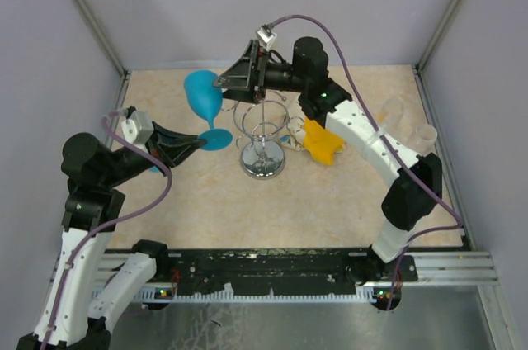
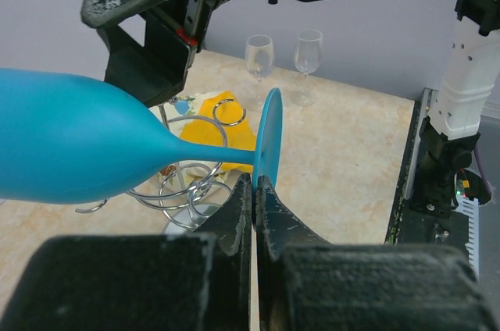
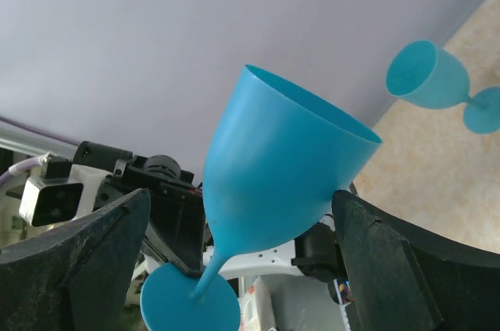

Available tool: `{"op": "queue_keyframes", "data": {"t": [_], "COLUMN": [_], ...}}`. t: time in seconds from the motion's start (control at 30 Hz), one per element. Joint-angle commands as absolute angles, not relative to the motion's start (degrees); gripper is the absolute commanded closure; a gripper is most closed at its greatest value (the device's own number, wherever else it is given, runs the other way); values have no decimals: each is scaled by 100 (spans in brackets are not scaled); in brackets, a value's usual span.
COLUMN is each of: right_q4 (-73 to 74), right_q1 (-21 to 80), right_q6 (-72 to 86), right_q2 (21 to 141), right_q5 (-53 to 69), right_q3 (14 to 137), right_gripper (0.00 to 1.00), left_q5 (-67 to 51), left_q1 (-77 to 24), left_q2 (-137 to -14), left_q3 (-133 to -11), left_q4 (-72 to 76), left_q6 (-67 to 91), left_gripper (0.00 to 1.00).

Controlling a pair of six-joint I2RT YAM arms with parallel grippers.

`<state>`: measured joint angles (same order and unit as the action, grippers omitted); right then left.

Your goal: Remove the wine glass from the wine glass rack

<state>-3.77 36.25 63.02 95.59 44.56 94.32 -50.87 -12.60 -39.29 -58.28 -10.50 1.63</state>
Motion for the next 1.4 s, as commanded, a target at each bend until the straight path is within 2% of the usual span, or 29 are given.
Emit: {"op": "queue_keyframes", "data": {"t": [0.0, 0.27, 0.77, 1.37], "right_q4": [-1169, -1979, -2074, -2518], "right_q1": [3671, 3797, 4030, 4113], "right_q6": [7036, 7644, 7901, 8148], "right_q2": [9912, 10323, 10881, 11004], "right_q5": [4911, 5046, 5340, 5672], "right_q3": [9901, 9965, 10801, 10781], "right_gripper": [1, 1, 1, 1], "left_q5": [-5265, -5301, -5495, -5445], "left_q1": [-1274, -1274, -1301, -1326], "left_q2": [-3906, -3928, -3994, -4121], "left_q3": [-5892, -5879, -5811, -5878], "left_q4": [-758, -733, -629, -690], "left_q6": [166, 220, 330, 275], "left_gripper": [100, 100, 100, 100]}}
